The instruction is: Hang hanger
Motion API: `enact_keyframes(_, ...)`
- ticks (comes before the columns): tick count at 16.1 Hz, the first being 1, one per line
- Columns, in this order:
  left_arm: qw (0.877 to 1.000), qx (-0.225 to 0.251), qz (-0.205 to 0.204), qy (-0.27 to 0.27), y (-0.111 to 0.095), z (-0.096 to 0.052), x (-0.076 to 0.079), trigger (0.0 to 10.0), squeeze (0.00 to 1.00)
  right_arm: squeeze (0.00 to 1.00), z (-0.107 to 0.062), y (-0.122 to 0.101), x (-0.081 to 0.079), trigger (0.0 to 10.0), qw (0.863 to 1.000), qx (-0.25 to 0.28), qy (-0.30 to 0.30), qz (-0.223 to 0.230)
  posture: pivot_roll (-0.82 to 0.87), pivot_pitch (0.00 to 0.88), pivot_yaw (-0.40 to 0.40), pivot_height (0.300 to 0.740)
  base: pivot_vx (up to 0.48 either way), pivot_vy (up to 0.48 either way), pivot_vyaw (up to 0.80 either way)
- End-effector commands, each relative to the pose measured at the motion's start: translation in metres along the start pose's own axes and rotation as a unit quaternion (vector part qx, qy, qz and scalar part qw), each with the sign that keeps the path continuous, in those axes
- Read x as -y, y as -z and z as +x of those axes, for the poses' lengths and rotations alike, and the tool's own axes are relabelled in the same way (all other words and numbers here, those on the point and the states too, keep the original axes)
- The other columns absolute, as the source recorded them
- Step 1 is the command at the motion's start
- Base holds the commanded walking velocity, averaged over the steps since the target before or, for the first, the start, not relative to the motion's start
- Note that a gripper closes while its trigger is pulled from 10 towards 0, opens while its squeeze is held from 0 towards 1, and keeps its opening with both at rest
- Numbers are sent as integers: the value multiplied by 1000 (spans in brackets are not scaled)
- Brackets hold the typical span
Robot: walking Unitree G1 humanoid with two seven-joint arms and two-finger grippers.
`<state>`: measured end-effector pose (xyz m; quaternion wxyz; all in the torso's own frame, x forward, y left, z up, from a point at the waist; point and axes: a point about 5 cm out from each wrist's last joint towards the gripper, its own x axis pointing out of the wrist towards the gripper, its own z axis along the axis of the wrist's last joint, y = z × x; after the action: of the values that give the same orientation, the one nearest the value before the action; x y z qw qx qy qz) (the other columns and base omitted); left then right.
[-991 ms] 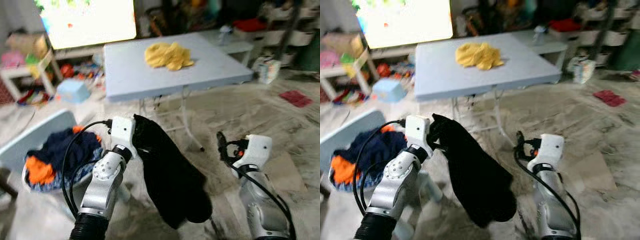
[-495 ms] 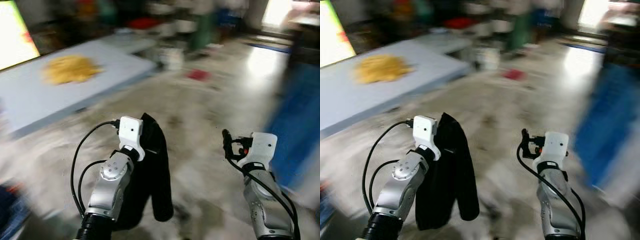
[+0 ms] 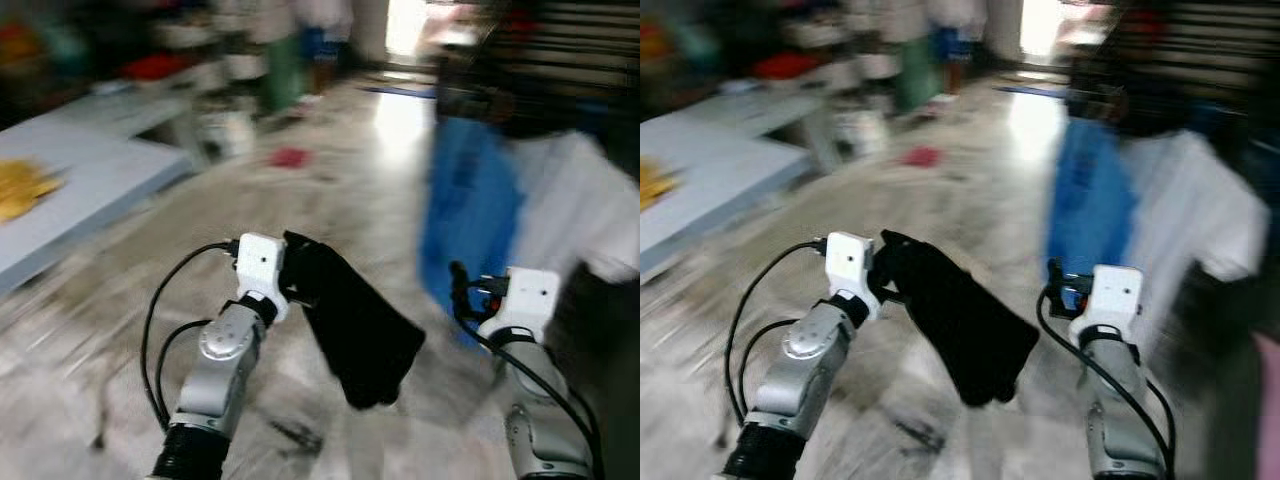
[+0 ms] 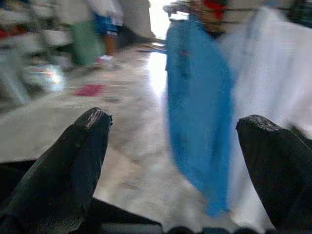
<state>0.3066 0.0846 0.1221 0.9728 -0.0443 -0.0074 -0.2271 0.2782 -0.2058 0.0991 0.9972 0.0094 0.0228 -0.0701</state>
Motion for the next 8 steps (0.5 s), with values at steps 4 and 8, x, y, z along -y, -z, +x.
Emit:
enact_keyframes(4, 1000, 0, 5, -12, -1, 1, -7, 10000, 0, 0, 1, -8, -7, 10000, 1000, 13, -14, 1, -55, 0, 42, 740, 0, 430, -200)
enact_keyframes(8, 999, -16, 14, -29, 5, -3, -13, 10000, 0, 0, 3, -7, -7, 10000, 1000, 10, -20, -2, -42, 0, 26, 740, 0, 434, 0)
